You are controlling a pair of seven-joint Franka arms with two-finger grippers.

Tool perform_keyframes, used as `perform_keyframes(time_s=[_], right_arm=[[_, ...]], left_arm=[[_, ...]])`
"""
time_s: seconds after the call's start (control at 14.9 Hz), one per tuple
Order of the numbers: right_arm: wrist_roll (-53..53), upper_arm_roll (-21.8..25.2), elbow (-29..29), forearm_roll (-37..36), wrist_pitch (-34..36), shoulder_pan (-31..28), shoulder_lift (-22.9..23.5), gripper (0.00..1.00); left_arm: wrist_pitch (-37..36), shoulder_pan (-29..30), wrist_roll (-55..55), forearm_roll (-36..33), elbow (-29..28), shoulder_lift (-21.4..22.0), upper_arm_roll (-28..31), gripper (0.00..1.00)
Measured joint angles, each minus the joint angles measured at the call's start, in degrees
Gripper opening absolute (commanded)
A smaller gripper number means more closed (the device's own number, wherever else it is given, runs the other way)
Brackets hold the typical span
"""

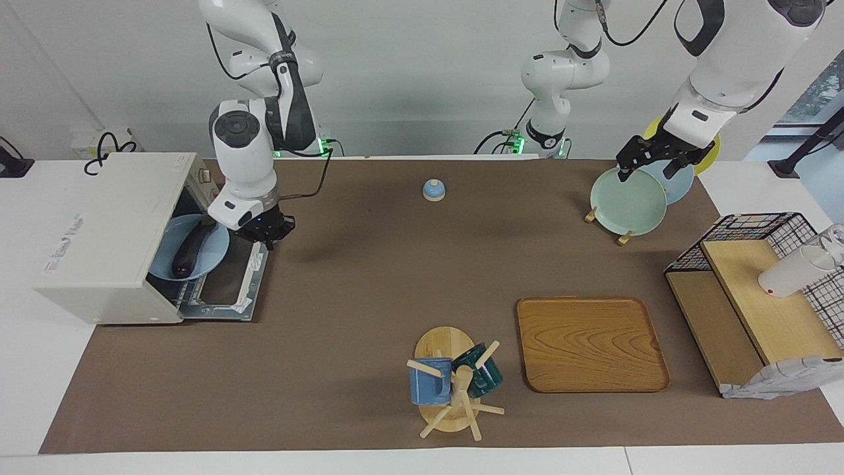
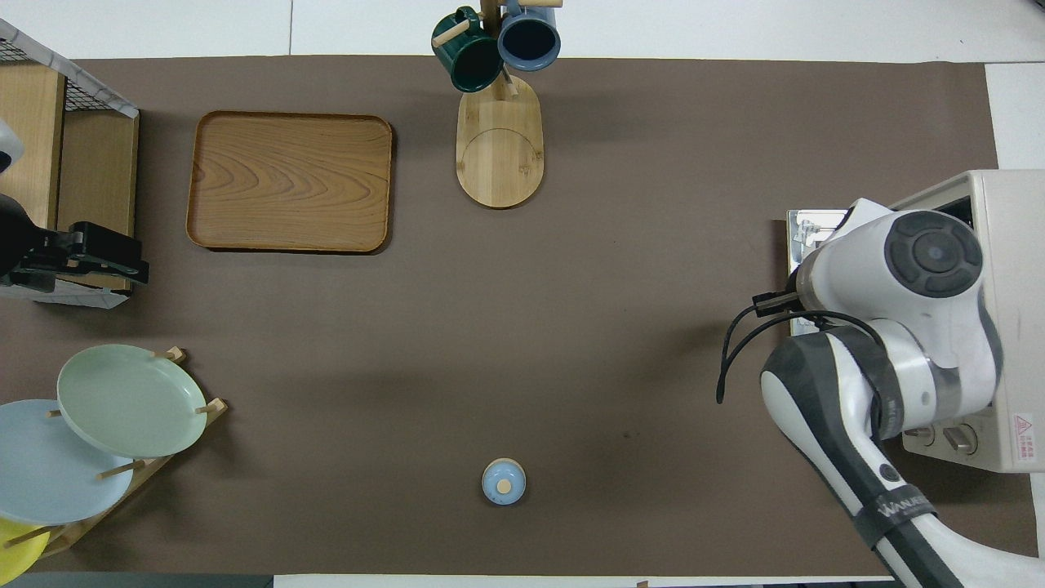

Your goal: Put eggplant into oven

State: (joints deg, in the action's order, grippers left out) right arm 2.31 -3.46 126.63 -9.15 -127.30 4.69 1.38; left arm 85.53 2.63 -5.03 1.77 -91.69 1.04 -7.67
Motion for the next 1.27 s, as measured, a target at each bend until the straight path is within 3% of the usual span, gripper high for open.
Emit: perform_keyframes(time_s=[0.2, 0.54, 0.87, 1.27], right_arm=[[1.6, 0.1, 2.7, 0.0, -4.7, 0.2, 3.4, 0.0], [1.6, 0.4, 2.8, -0.2, -5.8, -2.1, 6.5, 0.0], [1.5, 0.1, 2.9, -11.6, -5.7, -1.7, 6.7, 0.0], [0.6, -1.0, 1.5, -17.5, -2.4, -0.8, 6.5, 0.0]], left_arm=[[0.0, 0.0, 0.0, 0.0, 0.0, 0.0, 0.0, 1.0], [0.0, 0.0, 0.0, 0.0, 0.0, 0.0, 0.0, 1.0], [0.0, 0.0, 0.0, 0.0, 0.0, 0.0, 0.0, 1.0], [0.0, 0.0, 0.0, 0.0, 0.0, 0.0, 0.0, 1.0]])
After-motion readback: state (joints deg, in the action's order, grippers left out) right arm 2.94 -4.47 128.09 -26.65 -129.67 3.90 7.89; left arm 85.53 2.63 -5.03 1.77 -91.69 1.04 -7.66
